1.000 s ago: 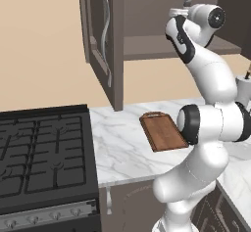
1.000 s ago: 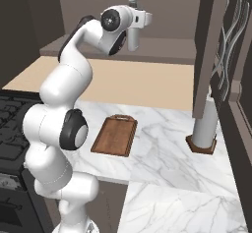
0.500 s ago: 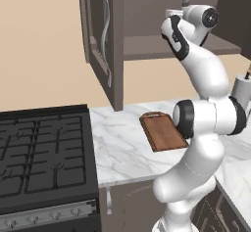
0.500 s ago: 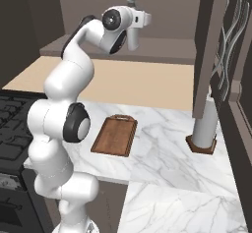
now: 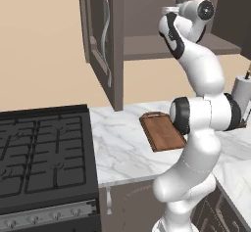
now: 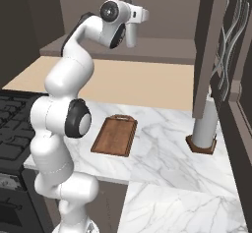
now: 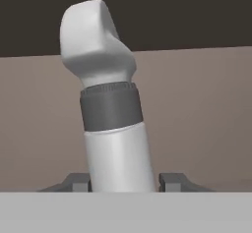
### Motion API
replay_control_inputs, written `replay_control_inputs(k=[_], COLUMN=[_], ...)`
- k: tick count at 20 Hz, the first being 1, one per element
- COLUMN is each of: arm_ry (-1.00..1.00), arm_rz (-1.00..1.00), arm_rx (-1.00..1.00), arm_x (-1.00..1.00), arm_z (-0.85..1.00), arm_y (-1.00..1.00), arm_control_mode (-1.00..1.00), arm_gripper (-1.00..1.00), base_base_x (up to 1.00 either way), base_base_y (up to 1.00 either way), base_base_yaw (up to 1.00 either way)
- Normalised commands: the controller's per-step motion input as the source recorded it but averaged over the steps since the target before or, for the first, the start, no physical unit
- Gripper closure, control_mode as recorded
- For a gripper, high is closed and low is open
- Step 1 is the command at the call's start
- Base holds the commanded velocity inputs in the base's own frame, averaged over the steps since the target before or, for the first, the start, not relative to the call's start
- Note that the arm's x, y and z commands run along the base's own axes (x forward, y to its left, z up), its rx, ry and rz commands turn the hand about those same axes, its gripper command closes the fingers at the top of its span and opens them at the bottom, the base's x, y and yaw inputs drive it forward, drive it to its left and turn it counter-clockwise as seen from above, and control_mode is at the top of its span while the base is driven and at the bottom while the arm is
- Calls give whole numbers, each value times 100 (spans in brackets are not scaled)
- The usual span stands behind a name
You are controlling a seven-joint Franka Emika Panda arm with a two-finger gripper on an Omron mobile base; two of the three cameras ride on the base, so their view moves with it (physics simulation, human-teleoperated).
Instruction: Grab the spray bottle from the cabinet, then place it next to the cutting board for sanitizing. Then grab the dish brush from the countertop next to the sink and place it next to the cutting board.
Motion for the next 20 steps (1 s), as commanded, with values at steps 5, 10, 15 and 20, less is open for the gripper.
replay_control_inputs(k=[5, 10, 15, 20], arm_ry=[0, 0, -4, -17], arm_rz=[0, 2, 2, 6], arm_rx=[-7, -14, -13, -10], arm_x=[-45, -100, -100, -100], arm_z=[-12, -21, -22, -1], arm_y=[6, 3, 0, 0], arm_control_mode=[-100, -100, -100, -100], arm_gripper=[100, 100, 100, 100], base_base_x=[0, 0, 0, 0], base_base_y=[0, 0, 0, 0], base_base_yaw=[0, 0, 0, 0])
